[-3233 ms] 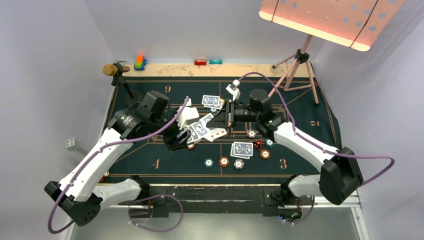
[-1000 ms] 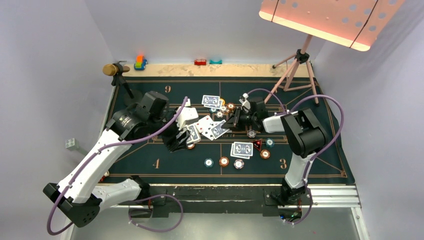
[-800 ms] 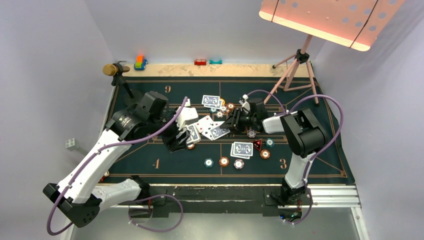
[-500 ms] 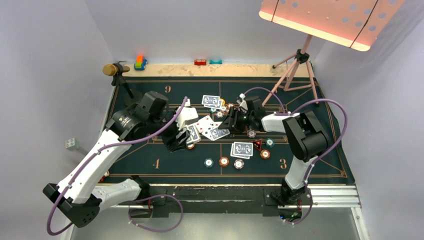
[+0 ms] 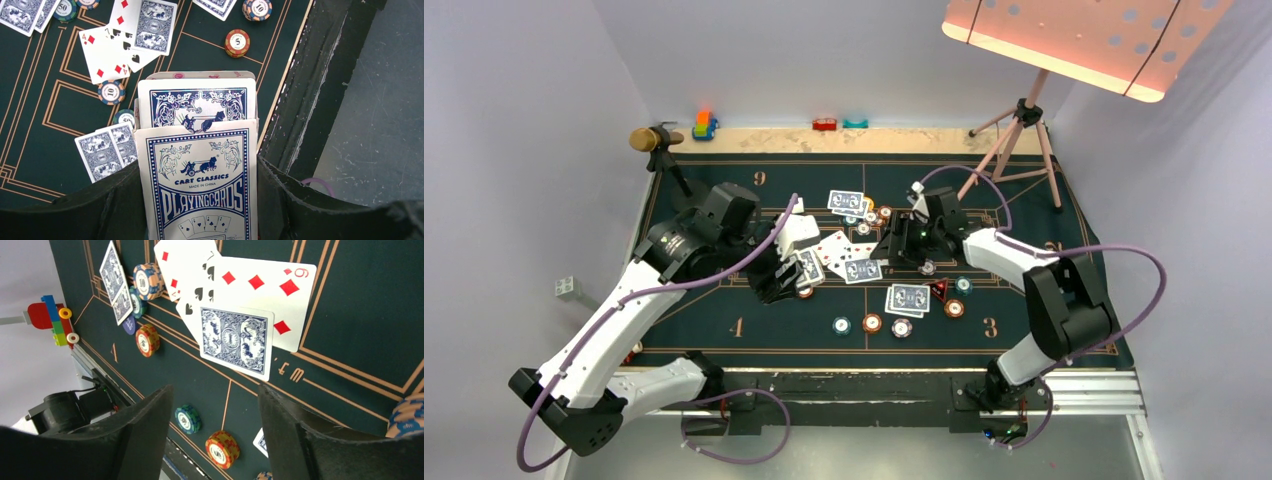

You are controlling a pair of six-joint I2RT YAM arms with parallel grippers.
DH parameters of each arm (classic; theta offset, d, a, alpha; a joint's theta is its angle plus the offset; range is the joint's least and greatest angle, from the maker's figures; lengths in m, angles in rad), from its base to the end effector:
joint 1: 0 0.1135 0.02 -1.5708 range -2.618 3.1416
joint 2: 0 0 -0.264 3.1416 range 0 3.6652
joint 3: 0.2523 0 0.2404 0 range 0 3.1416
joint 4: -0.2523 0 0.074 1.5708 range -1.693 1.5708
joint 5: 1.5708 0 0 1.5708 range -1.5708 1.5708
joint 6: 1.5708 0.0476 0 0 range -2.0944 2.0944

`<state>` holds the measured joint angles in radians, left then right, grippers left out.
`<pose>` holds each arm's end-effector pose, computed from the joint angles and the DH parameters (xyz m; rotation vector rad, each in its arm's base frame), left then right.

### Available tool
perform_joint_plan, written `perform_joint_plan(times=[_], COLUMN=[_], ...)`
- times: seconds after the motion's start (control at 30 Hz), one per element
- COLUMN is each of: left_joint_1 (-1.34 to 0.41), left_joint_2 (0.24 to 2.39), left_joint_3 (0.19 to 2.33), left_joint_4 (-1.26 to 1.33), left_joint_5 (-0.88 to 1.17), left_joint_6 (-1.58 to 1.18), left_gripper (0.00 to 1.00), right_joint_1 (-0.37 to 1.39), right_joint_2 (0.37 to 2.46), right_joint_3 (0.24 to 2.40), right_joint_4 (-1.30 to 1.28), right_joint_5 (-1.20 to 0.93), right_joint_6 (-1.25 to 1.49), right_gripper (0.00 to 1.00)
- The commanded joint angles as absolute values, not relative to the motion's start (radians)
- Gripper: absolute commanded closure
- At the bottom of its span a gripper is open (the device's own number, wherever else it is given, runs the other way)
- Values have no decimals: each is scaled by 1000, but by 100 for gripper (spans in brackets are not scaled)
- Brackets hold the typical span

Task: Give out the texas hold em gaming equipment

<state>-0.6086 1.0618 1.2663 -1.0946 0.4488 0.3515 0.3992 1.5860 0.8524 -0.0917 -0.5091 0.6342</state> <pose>0.1364 -0.1202 0.3592 1.3042 2.0769 -0.6643 0.2817 0.1440 0.1813 0.0410 2.5451 1.0621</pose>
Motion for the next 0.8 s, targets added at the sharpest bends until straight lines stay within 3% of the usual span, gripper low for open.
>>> perform_joint_plan(times=[0.0,0.07,0.13,0.33,0.77], left_joint_1=[-605,-606,-605,-606,-605], left_joint_2=[1042,1042,1044,1056,1065], left_joint_3=[1287,1278,1268,1279,1278], left_joint_4=[-1080,-1071,-1069,-1069,-1071], left_joint_5=[451,449,454,454,450], left_joint_6=[355,352,350,355,356], left_gripper=[100,100,100,100,100], right_joint_1=[403,403,403,497,714], right_joint_2=[1464,1402,1350,1287,1391], right_joint_3=[924,940,945,984,1060], right_joint_4=[-173,-172,-143,19,182], right_joint_5=[-485,-510,-575,-784,-791], right_joint_6=[605,616,643,736,806], right_gripper=[27,16,12,8,4])
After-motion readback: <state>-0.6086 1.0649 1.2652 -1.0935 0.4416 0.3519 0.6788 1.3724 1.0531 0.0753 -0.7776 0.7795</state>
